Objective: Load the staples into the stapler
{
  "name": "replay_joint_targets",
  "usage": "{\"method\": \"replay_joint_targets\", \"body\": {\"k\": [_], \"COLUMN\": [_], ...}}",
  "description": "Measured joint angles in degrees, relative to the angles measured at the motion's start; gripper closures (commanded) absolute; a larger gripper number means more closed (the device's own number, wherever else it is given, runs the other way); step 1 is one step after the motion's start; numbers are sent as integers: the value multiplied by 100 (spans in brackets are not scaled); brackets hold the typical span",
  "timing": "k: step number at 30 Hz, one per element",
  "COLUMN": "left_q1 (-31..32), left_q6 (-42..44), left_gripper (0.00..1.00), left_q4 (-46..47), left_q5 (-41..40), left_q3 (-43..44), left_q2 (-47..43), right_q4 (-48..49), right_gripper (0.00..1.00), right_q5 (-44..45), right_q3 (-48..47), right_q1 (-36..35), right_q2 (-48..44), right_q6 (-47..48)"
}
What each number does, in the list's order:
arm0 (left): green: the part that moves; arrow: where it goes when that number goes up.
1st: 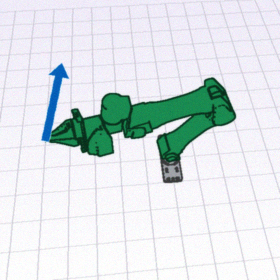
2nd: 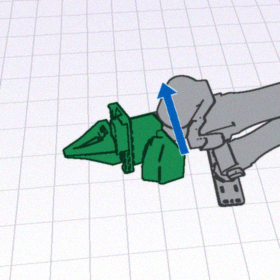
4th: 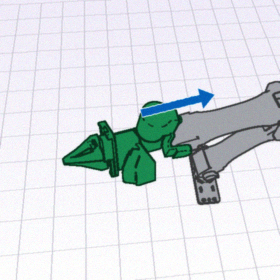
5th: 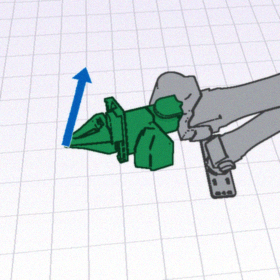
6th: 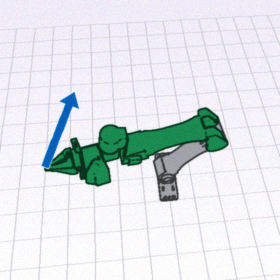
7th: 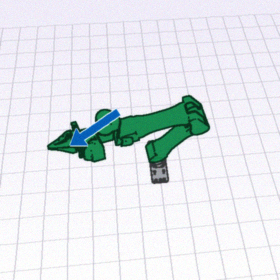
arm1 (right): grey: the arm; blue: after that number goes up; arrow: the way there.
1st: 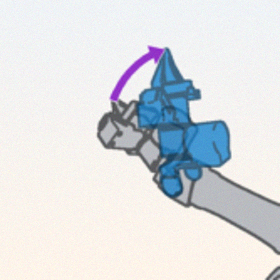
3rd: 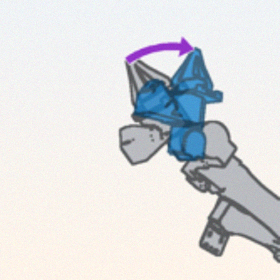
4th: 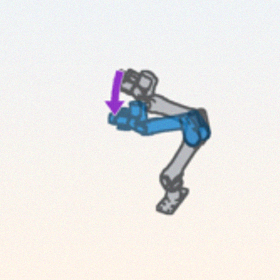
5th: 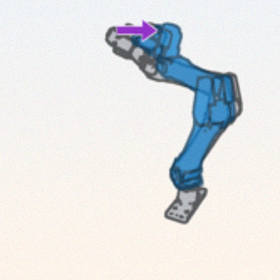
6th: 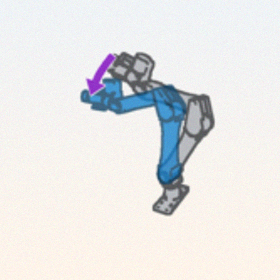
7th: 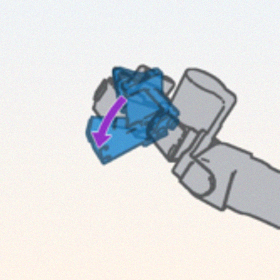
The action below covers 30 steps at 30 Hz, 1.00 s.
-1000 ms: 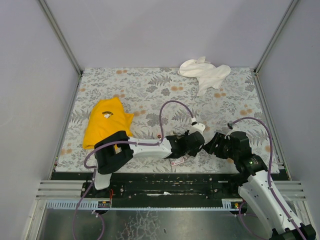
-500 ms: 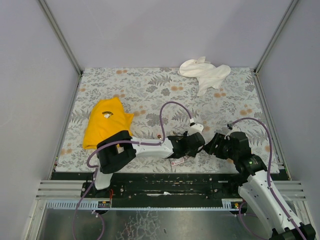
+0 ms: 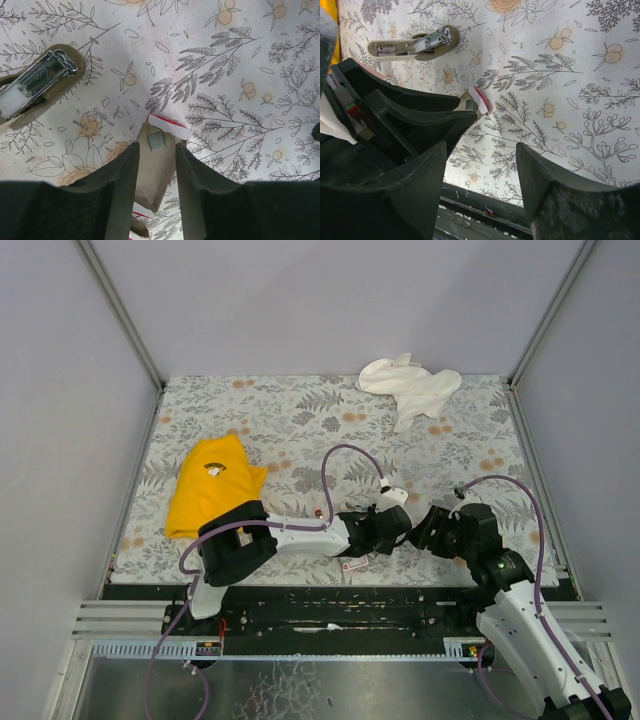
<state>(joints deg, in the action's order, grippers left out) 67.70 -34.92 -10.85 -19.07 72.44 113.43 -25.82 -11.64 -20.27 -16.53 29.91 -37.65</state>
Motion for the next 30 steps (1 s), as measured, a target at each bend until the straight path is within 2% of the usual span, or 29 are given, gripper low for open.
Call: {"method": "replay_joint_targets", "body": {"k": [20,30], "left_q1": [0,0], "left_q6": [-42,-153], "left_gripper": [84,87], "left_q4": [-4,90], "left_q5": [2,50], "left_q3": [0,-295], "left_q2": [120,-175], "right_q4": [2,0], "right_gripper": [36,36], "right_q5": [-2,-7], "right_q3": [31,31], "right_q1": [0,0], "right_q2": [-52,-83], "right_q6": [13,15]}}
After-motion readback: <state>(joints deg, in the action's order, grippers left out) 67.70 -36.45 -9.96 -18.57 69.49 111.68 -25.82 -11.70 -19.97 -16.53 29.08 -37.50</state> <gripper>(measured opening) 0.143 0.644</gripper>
